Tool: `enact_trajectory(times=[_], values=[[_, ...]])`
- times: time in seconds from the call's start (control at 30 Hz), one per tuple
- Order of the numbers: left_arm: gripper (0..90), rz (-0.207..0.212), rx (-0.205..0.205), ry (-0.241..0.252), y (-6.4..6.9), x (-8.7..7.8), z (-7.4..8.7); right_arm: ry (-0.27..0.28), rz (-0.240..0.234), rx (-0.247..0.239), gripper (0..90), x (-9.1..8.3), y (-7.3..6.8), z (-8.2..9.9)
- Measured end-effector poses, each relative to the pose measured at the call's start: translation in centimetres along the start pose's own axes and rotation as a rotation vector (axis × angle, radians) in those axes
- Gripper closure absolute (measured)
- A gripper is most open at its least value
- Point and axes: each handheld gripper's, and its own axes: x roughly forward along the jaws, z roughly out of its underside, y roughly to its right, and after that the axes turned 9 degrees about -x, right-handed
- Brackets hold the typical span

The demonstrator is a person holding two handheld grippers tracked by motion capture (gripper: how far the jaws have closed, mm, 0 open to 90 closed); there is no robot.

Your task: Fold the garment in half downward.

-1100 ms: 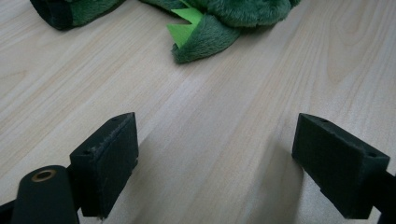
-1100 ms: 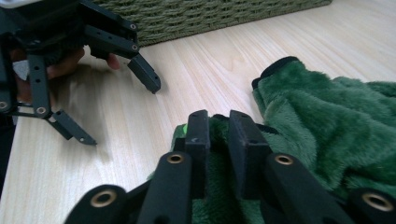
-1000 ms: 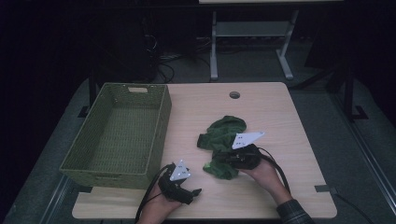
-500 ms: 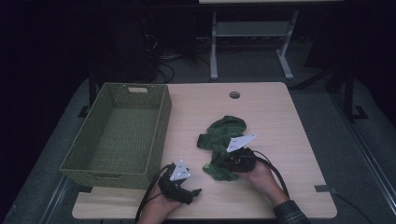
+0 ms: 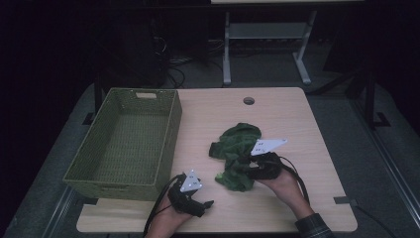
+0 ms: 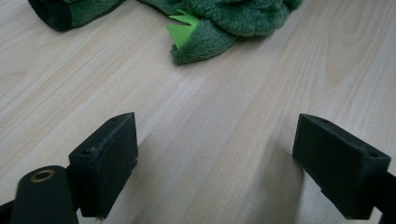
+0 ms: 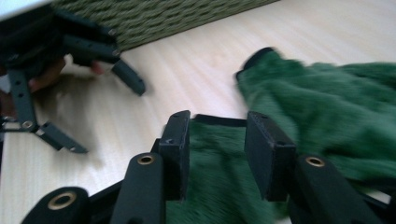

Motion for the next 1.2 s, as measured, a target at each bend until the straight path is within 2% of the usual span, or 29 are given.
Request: enact_trajectory(times=[0.07, 0.23, 0.27, 0.43, 0.5, 0.53, 0.6, 0.63, 0.67, 0.77, 0.83, 0.9, 0.93, 1.03, 1.2], values=[[13.1, 0.0, -0.012, 0.004, 0.0, 0.0, 0.0, 0.004, 0.015, 0.023, 57.7, -0.6, 0.5, 0.2], [13.4, 0.014, -0.042, 0.004, -0.1, 0.1, -0.3, -0.002, 0.052, 0.044, 53.9, -1.7, 1.3, 0.7], [13.4, 0.022, -0.051, 0.007, -0.1, 0.2, -0.5, 0.001, 0.077, 0.056, 52.4, -2.3, 1.8, 1.0], [13.8, 0.019, -0.051, 0.01, 0.0, 0.1, -1.4, -0.003, 0.121, 0.083, 49.2, -3.3, 2.8, 1.4], [14.0, 0.014, -0.053, 0.026, -0.1, -0.1, -2.1, -0.005, 0.138, 0.1, 48.6, -3.8, 3.4, 1.5], [14.3, 0.016, -0.048, 0.027, -0.3, -0.2, -2.5, -0.004, 0.161, 0.107, 47.1, -4.1, 3.9, 1.6], [14.3, 0.013, -0.052, 0.037, -0.6, -0.2, -3.6, 0.016, 0.17, 0.126, 46.9, -4.5, 4.5, 1.7], [14.7, 0.013, -0.052, 0.037, -0.6, -0.2, -3.6, 0.014, 0.174, 0.135, 46.3, -4.5, 4.8, 1.8], [16.8, 0.017, -0.055, 0.044, -0.9, -0.2, -4.4, 0.007, 0.181, 0.144, 46.1, -4.5, 5.0, 1.7], [20.5, 0.021, -0.056, 0.045, -1.4, -0.1, -5.1, 0.005, 0.187, 0.146, 45.8, -4.6, 5.4, 1.7], [23.0, 0.019, -0.046, 0.046, -2.0, 0.2, -6.2, 0.0, 0.204, 0.131, 45.6, -4.5, 6.1, 1.4], [24.4, 0.019, -0.054, 0.049, -2.2, 0.3, -6.6, 0.015, 0.203, 0.144, 45.6, -4.4, 6.3, 1.3], [25.5, 0.016, -0.052, 0.057, -2.6, 0.5, -7.4, 0.0, 0.21, 0.145, 45.3, -4.3, 6.8, 1.1], [29.4, 0.007, -0.048, 0.063, -3.1, 0.6, -8.3, -0.001, 0.213, 0.15, 45.4, -4.1, 7.2, 0.7], [36.2, 0.003, -0.043, 0.07, -4.5, 1.4, -10.9, -0.005, 0.228, 0.152, 45.7, -3.5, 8.6, 0.1]])
